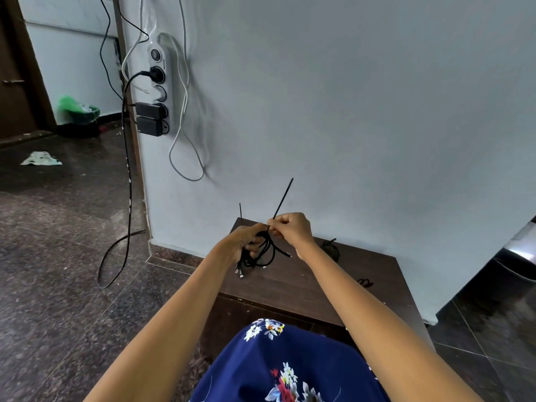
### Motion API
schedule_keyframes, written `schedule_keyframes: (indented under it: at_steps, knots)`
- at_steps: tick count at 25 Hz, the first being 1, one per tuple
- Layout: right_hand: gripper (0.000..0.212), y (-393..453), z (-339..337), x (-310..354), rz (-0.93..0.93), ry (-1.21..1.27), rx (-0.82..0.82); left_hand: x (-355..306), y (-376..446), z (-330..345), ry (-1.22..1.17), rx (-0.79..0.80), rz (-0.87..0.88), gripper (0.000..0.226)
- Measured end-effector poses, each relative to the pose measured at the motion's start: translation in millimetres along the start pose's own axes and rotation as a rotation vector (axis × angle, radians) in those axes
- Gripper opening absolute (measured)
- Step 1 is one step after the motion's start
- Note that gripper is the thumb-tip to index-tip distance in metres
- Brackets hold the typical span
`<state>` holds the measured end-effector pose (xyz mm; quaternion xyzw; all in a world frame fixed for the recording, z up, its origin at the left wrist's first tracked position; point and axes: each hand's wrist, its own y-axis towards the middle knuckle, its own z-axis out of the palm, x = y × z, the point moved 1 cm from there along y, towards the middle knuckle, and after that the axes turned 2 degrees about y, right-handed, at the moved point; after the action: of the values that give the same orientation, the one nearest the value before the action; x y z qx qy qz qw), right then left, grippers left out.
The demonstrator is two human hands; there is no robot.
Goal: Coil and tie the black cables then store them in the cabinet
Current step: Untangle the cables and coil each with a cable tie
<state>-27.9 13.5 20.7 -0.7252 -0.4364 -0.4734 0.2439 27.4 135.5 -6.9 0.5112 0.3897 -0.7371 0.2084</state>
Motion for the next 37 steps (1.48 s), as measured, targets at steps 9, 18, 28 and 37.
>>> schedule_keyframes:
  at_steps: [9,18,28,37]
  knots:
    - [0.018,7.8,5.7,-12.1,0.028,0.079,-0.081,3.8,9.2,13.5,-0.124,-0.045,0.007,0.022]
    - [0.010,21.7,-18.7,-109.7,0.305,0.286,0.321,59.5,78.2,45.8,-0.401,-0.139,-0.089,0.027]
    - [0.018,96.3,5.8,-157.4,0.286,-0.190,0.020,70.4,166.7,59.3,0.122,-0.411,-0.187,0.065]
    - [0.040,119.3,-6.9,-159.3,0.245,-0.306,0.036,63.4,170.4,55.1,0.171,-0.384,-0.010,0.053]
